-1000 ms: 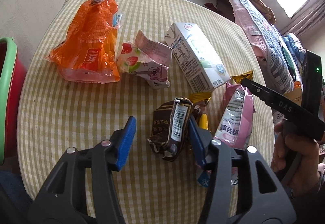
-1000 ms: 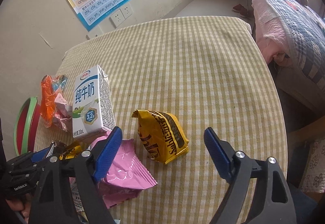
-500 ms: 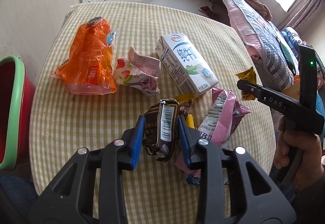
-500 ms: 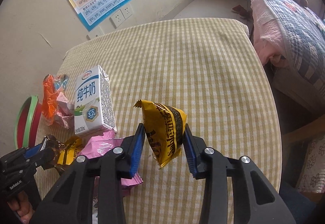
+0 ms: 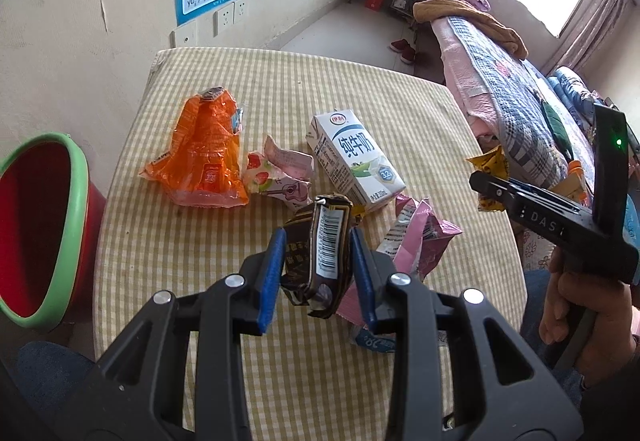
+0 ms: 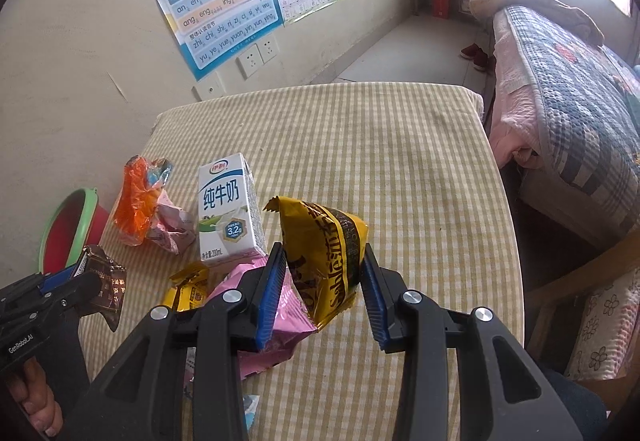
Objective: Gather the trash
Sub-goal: 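Carry the brown and yellow wrappers over the red bucket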
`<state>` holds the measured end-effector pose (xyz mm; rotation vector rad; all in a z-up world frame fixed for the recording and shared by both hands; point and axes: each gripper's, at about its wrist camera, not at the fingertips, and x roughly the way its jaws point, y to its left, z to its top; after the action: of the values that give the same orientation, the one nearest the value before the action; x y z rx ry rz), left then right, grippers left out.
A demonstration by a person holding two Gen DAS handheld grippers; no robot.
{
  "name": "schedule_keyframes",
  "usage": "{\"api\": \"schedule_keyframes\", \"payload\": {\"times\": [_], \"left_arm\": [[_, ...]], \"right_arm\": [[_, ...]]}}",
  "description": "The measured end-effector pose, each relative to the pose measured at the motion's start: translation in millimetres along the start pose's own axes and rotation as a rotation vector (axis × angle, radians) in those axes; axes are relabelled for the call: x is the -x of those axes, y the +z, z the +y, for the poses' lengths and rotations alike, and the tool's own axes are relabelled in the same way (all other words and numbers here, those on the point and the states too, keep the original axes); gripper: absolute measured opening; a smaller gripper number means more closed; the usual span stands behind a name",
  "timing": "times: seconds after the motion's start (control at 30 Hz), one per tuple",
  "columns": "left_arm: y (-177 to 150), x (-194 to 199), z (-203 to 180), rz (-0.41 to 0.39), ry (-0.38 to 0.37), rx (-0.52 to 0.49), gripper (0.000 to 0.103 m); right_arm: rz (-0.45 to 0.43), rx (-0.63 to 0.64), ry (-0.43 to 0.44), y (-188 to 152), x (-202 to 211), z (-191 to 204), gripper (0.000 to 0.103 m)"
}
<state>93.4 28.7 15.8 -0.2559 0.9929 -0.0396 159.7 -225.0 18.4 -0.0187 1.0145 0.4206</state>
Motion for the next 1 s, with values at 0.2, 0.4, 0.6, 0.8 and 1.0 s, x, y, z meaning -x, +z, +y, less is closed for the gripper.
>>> {"api": "schedule_keyframes", "payload": {"times": [0.2,0.4,0.6,0.8,1.0], "left_arm": [[-4,19,10,-0.028,0.020,0.016,0.032],[-6,36,28,-0.063,0.048,0.043,0.032],[-9,54,57,-0.091,0.080,0.086,0.032],[-13,70,91,-0.116,0.114,0.137,0.032],[-15,85,128,-0.140,0.149,0.188,0.032]], "right_arm": [[-0.007,0.029,0.021,-4,9,24,0.037],[-0.015,0.081,0.059,-1,13,58,0.037],[-0.012,0.140,0.100,1,9,98,0.037],[-0.004,0.198,0.136,7,2,139,0.037],[0.006,0.264,0.180,11,-7,185,0.037]]}}
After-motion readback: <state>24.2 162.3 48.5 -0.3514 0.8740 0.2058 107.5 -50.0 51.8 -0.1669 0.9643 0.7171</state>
